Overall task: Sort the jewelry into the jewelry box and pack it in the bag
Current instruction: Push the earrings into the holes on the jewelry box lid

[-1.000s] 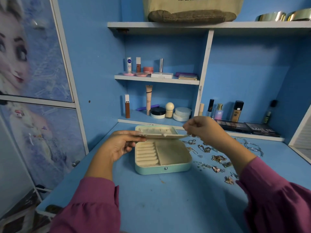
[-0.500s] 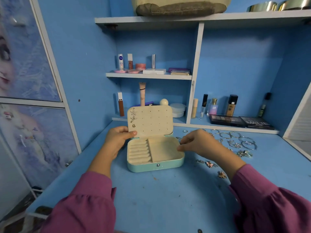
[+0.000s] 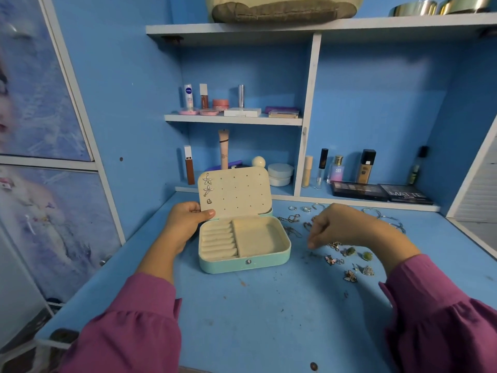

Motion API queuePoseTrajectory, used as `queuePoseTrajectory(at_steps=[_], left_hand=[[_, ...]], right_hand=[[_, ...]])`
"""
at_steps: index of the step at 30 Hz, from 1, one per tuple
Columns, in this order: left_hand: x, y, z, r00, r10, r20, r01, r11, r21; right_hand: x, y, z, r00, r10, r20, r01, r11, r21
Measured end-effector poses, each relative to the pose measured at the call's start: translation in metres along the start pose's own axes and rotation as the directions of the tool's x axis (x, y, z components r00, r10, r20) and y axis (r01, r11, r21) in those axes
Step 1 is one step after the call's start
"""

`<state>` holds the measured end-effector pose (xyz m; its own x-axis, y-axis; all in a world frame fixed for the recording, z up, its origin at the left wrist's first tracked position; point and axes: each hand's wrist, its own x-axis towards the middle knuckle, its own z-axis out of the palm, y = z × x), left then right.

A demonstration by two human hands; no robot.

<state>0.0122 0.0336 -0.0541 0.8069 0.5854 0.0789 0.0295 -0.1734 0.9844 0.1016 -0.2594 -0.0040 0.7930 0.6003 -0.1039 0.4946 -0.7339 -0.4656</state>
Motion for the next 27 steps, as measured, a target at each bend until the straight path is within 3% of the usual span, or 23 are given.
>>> queuePoseTrajectory(at_steps=[4,17,22,27], left_hand=[[-0.001,0.001,0.0,1.0,0.0,0.005,0.0,1.0,-0.005],[0.0,-0.001,-0.002,1.0,-0.002,0.014,0.002,1.0,-0.017],[0.001,-0.001,-0.005,0.999,-0.032,0.04,0.033,0.999,-0.021],[0.002,-0.001,-0.005,0.999,-0.034,0.035,0.034,0.999,-0.012]], right_hand=[[-0.003,0.005,-0.002,0.996,0.043,0.079,-0.038,0.997,-0.064],[0.007,0.011,0.009,0.999,0.045,-0.014,-0.047,0.989,-0.14],[0.005,0.01,0.009,0.995,-0.011,-0.098,0.001,0.995,-0.104],[0.007,0.005,0.012,0.976,-0.072,-0.208,0.084,0.995,0.051]])
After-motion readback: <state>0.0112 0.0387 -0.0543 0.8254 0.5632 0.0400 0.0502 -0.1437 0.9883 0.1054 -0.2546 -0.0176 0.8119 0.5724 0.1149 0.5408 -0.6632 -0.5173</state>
